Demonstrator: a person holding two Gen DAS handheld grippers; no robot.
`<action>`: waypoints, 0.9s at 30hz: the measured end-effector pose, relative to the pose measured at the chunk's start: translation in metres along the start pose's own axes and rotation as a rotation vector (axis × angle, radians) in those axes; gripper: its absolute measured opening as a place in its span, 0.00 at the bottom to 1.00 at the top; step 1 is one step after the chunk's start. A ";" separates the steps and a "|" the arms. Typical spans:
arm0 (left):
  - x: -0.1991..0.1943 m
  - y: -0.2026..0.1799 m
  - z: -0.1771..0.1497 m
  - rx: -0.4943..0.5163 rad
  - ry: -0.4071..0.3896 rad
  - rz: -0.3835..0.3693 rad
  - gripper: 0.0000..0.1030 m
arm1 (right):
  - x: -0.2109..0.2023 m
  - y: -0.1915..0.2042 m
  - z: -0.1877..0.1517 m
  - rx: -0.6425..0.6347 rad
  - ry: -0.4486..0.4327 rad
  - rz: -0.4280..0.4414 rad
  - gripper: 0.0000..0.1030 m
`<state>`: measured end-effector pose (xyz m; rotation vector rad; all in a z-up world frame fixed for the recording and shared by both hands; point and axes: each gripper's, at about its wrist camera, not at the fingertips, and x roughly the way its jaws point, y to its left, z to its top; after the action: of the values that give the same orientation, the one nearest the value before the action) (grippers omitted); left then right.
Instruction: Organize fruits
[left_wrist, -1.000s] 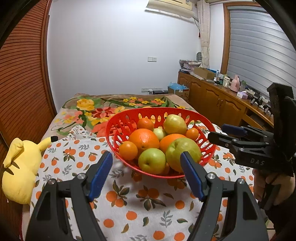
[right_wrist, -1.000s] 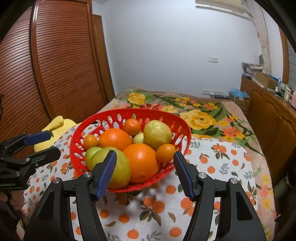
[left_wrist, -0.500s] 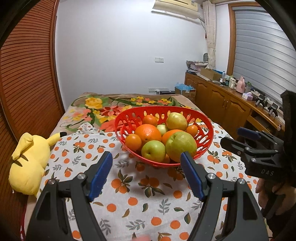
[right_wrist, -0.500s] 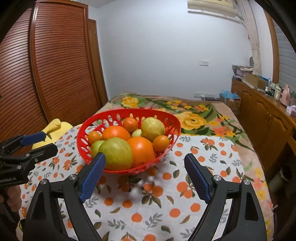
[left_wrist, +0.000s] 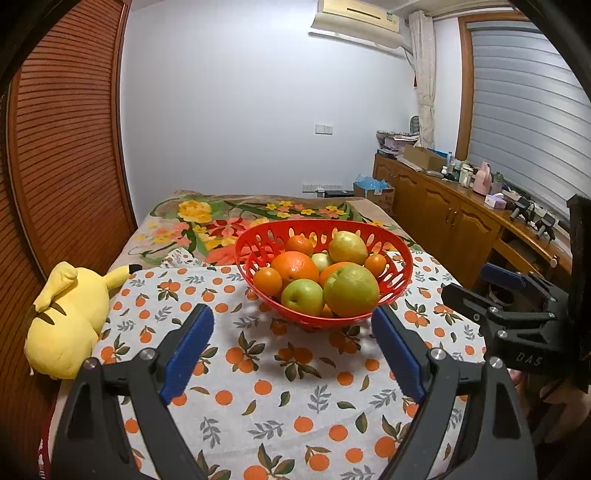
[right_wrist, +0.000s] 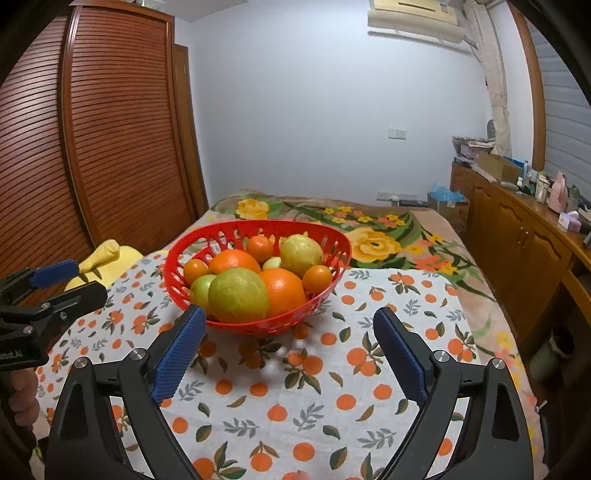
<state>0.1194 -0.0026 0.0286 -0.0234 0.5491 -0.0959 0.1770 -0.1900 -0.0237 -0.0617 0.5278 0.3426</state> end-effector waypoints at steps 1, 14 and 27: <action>-0.002 0.000 0.000 0.000 -0.002 0.003 0.86 | -0.003 0.001 0.000 0.001 -0.005 -0.001 0.92; -0.037 -0.002 -0.006 0.012 -0.047 0.040 0.86 | -0.041 0.009 -0.003 -0.004 -0.078 -0.028 0.92; -0.047 0.004 -0.019 -0.012 -0.049 0.050 0.86 | -0.056 0.013 -0.010 -0.006 -0.104 -0.038 0.92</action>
<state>0.0701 0.0061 0.0363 -0.0234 0.5013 -0.0432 0.1221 -0.1967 -0.0037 -0.0588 0.4222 0.3088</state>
